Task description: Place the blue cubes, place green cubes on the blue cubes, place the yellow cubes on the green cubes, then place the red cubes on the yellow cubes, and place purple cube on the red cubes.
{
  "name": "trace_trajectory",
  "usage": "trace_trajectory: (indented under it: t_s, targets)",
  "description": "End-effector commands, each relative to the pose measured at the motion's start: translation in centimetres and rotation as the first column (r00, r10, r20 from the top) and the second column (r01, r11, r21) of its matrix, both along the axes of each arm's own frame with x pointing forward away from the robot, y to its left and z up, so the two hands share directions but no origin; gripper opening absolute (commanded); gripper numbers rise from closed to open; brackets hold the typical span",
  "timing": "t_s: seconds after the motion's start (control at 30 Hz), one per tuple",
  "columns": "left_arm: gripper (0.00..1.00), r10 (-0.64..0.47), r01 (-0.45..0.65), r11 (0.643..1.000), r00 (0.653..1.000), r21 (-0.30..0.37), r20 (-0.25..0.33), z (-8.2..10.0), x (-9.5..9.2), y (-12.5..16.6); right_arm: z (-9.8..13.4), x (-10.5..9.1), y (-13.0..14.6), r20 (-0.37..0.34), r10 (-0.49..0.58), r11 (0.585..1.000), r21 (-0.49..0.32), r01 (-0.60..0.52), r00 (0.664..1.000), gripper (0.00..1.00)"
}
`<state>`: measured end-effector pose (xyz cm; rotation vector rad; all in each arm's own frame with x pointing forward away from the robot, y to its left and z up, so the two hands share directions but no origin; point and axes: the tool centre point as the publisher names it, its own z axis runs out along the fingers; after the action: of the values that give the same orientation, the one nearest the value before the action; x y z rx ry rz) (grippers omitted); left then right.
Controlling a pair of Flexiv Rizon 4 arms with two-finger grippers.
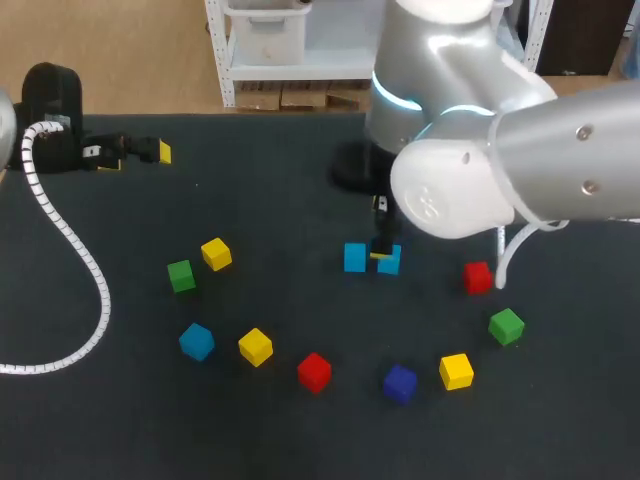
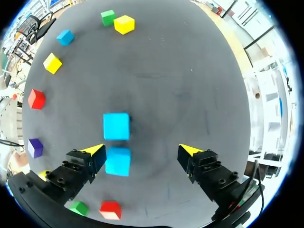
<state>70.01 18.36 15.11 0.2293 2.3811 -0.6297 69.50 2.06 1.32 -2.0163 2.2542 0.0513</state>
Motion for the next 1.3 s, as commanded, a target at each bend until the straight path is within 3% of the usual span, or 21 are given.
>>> trace_trajectory:
  t_s: [0.03,0.47,0.53,0.57,0.6,0.7,0.73,0.77,1.07,1.1,1.13,1.17,1.3]
  targets:
    - [1.0,-0.002,0.002,1.0,1.0,-0.005,0.004,-0.1,0.0,0.1,-0.1,0.1,-0.9,-0.027,0.009,1.0,-0.002,-0.009,1.0,1.0]
    - [1.0,-0.002,0.002,1.0,1.0,-0.005,0.004,-0.1,0.0,0.1,-1.3,-0.5,-0.8,-0.077,0.039,0.999,-0.025,-0.041,0.996,1.0]
    - [1.0,-0.002,0.002,1.0,1.0,-0.005,0.004,-0.1,0.0,0.1,-1.4,-0.7,-0.9,-0.08,0.047,0.998,-0.032,-0.05,0.996,0.92]
    - [1.0,-0.002,0.002,1.0,1.0,-0.005,0.004,-0.1,0.0,0.1,-1.4,-0.7,-0.9,-0.081,0.049,0.998,-0.035,-0.052,0.996,0.77]
    - [1.0,-0.002,0.002,1.0,1.0,-0.005,0.004,-0.1,0.0,0.1,-1.5,-0.8,-1.0,-0.085,0.051,0.998,-0.04,-0.055,0.995,0.56]
    - [1.0,-0.002,0.002,1.0,1.0,-0.005,0.004,-0.1,0.0,0.1,-1.7,-1.0,-1.4,-0.101,0.059,0.997,-0.048,-0.064,0.993,0.35]
    - [1.0,-0.002,0.002,1.0,1.0,-0.005,0.004,-0.1,0.0,0.1,-1.8,-1.2,-1.5,-0.103,0.066,0.996,-0.05,-0.072,0.992,0.14]
    - [1.0,-0.002,0.002,1.0,1.0,-0.005,0.004,-0.1,0.0,0.1,-1.9,-1.2,-1.6,-0.104,0.069,0.996,-0.05,-0.074,0.992,0.0]
    - [1.0,-0.002,0.002,1.0,1.0,-0.005,0.004,-0.1,0.0,0.1,-1.5,-1.4,-1.7,-0.091,0.12,0.992,-0.022,-0.122,0.989,0.0]
    - [1.0,-0.002,0.002,1.0,1.0,-0.005,0.004,-0.1,0.0,0.1,-1.4,-1.4,-1.6,-0.09,0.121,0.992,-0.021,-0.123,0.989,0.06]
    - [1.0,-0.002,0.002,1.0,1.0,-0.005,0.004,-0.1,0.0,0.1,-1.3,-1.4,-1.6,-0.092,0.115,0.993,-0.017,-0.117,0.989,0.44]
    - [1.0,-0.002,0.002,1.0,1.0,-0.005,0.004,-0.1,0.0,0.1,-1.3,-1.4,-1.5,-0.092,0.115,0.993,-0.016,-0.117,0.989,1.0]
    - [1.0,-0.002,0.002,1.0,1.0,-0.005,0.004,-0.1,0.0,0.1,-1.4,-1.5,-1.6,-0.101,0.109,0.994,-0.02,-0.111,0.989,1.0]
